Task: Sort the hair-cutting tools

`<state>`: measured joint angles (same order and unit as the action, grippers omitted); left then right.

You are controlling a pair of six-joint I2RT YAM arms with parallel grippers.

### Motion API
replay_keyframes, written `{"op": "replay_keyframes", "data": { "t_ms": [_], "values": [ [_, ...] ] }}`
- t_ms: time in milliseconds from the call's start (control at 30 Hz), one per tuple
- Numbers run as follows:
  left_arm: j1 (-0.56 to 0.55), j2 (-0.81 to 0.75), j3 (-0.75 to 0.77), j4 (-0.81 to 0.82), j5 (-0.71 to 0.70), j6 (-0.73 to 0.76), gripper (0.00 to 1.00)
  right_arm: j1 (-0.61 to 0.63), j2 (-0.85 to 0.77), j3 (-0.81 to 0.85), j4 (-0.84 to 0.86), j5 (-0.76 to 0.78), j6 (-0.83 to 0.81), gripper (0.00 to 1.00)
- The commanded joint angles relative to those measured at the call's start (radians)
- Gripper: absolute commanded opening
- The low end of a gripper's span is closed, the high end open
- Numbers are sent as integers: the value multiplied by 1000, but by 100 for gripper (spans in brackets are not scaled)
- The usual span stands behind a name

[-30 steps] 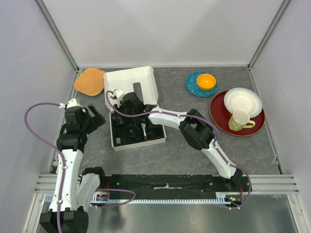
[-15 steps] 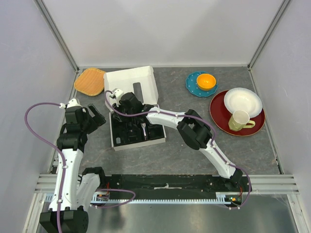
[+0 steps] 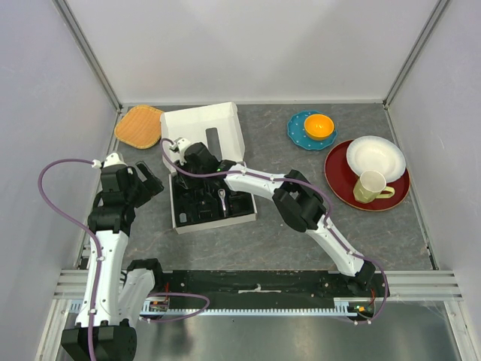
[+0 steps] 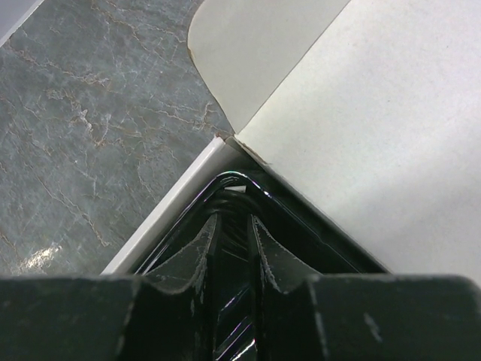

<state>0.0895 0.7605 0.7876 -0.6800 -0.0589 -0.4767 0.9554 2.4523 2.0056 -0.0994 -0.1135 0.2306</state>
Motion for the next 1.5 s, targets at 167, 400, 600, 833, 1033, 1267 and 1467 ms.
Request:
{"op": "replay_keyframes", "data": {
  "t_ms": [167,400,600,833,1033,1267,1467],
  "values": [
    [6,-10,1,7,-15,-11,94,-17,-68,-27,-103,47,67,39],
    [6,-16,1,7,-21,-13,94,-67,-183,-16,-88,48,187,57],
    [6,-16,1,8,-15,-11,94,-92,-331,-128,-92,15,211,66],
    [6,-20,-2,16,47,-2,95,-145,-665,-491,-181,168,161,69],
    [4,-12,-5,37,137,12,95,-198,-906,-800,-338,551,194,71],
    [6,-7,-10,49,171,16,95,-331,-1006,-1047,-431,617,298,70],
    [6,-10,-10,48,172,20,95,-431,-1055,-1171,-428,545,325,72]
  ]
}}
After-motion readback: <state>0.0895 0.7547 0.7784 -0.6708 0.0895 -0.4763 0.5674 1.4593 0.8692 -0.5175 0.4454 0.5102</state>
